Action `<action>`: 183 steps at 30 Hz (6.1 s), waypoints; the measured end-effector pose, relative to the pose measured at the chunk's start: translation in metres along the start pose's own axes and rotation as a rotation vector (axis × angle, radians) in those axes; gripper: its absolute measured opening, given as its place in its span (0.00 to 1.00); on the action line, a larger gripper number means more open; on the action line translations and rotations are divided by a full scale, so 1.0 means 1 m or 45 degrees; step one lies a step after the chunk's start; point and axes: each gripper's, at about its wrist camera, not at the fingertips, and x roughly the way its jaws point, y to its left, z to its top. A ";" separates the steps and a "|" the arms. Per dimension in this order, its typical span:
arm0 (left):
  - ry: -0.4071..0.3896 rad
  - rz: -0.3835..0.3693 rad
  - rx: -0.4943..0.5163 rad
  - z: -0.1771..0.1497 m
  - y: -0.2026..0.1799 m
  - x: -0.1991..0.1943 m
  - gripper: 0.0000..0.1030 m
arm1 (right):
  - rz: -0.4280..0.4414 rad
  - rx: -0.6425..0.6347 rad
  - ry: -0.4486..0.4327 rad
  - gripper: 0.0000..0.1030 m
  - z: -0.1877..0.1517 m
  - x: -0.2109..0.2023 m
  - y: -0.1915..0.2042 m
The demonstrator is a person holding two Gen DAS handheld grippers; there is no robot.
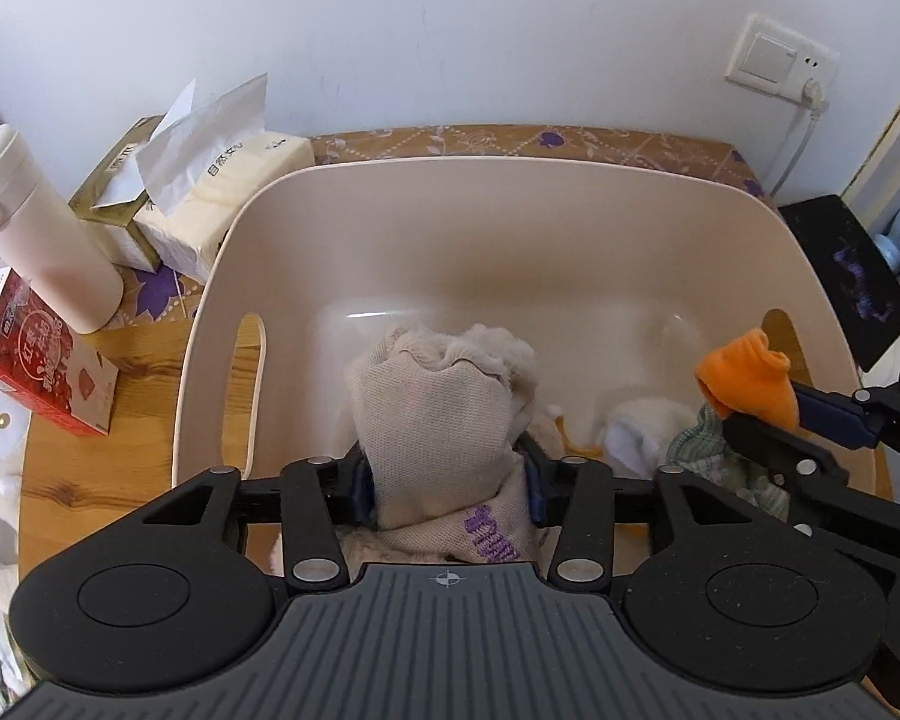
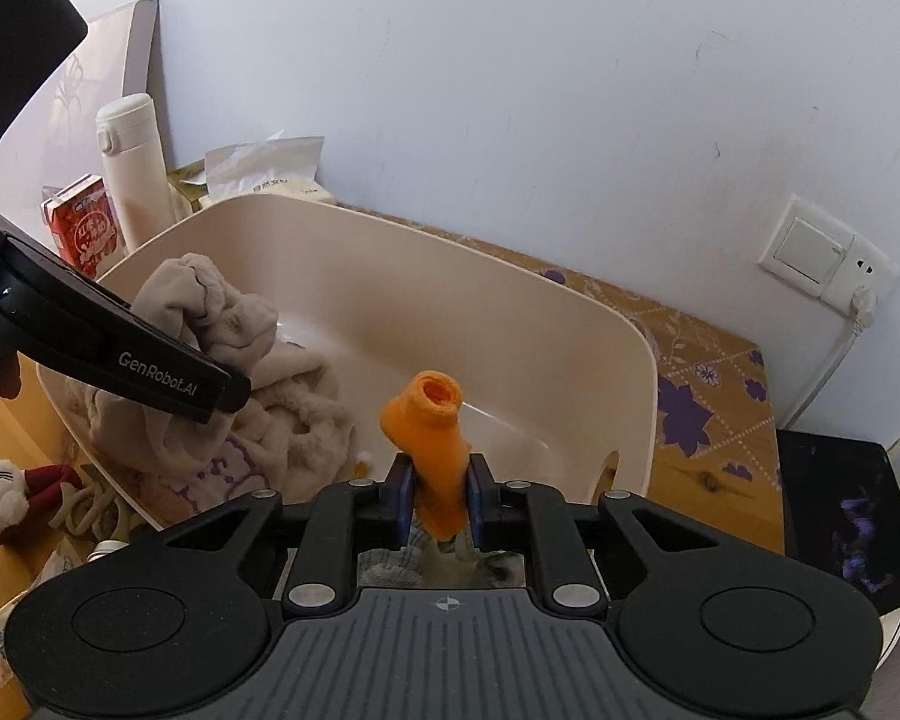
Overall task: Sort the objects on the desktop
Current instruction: 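Open the left tool to drop the beige sock while the right tool drops the orange sock, then withdraw both tools from the basket back toward the table items, then grasp the bread packet with the left tool while the right tool grasps the brown hair clip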
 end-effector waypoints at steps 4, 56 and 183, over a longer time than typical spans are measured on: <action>-0.027 -0.016 0.018 -0.002 0.000 -0.010 0.62 | -0.018 0.025 -0.023 0.53 0.000 -0.010 0.001; -0.005 0.036 -0.042 -0.151 0.065 -0.093 0.75 | 0.049 0.107 0.108 0.98 -0.114 -0.087 0.082; 0.095 -0.089 0.008 -0.216 0.071 -0.075 0.25 | 0.203 0.176 0.128 0.18 -0.124 -0.079 0.119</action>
